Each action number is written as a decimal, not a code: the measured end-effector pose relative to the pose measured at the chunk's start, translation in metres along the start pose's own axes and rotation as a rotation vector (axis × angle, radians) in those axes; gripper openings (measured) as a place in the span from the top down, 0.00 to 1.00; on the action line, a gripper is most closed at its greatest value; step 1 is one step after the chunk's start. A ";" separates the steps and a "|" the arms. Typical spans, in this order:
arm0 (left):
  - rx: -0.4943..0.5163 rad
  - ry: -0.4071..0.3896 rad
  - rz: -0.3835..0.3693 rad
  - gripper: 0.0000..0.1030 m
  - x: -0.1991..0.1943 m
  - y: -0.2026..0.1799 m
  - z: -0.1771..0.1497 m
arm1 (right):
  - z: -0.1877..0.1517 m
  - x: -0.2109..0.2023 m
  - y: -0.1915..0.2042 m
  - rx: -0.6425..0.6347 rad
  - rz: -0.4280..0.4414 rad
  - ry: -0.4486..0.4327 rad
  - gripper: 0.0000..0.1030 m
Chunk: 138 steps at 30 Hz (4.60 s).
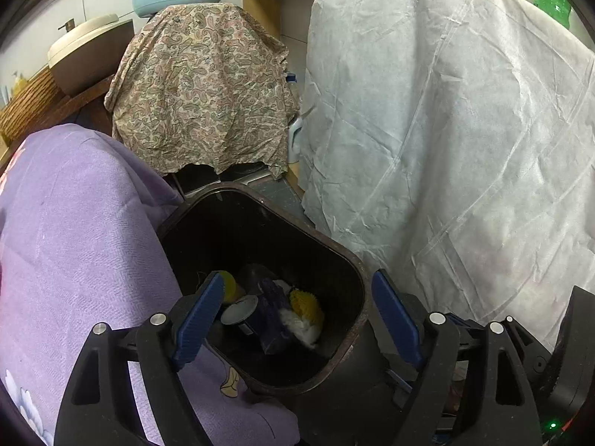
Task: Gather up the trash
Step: 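Carry both to the black bin, right tool releases net while left releases tissue, then move both open tools back over the table, then grasp the orange foam net with the right tool while the left tool grasps the red paper cup, then carry both to the black bin, left tool drops cup while right drops orange net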
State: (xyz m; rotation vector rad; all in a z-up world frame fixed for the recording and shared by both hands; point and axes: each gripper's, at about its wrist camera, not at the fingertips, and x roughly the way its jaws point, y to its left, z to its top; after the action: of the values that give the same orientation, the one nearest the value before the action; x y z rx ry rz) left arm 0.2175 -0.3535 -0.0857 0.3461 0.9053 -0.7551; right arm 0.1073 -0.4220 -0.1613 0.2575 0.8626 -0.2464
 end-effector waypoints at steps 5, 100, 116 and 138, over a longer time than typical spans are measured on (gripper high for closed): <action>-0.025 -0.019 -0.010 0.16 -0.009 0.007 -0.001 | -0.001 -0.002 0.002 -0.004 0.003 -0.005 0.26; 0.311 0.416 0.621 0.06 -0.026 0.326 0.022 | 0.099 -0.033 0.290 -0.552 0.412 -0.052 0.88; 0.019 0.299 0.384 0.34 -0.074 0.364 0.040 | 0.090 -0.031 0.259 -0.460 0.426 -0.046 0.88; -0.191 -0.179 0.343 0.36 -0.241 0.341 -0.025 | 0.087 -0.048 0.232 -0.343 0.435 -0.104 0.88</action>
State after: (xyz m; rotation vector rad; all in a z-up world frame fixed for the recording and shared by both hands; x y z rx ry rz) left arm 0.3541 0.0048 0.0826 0.2516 0.7171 -0.3732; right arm 0.2128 -0.2263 -0.0418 0.1046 0.7123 0.2904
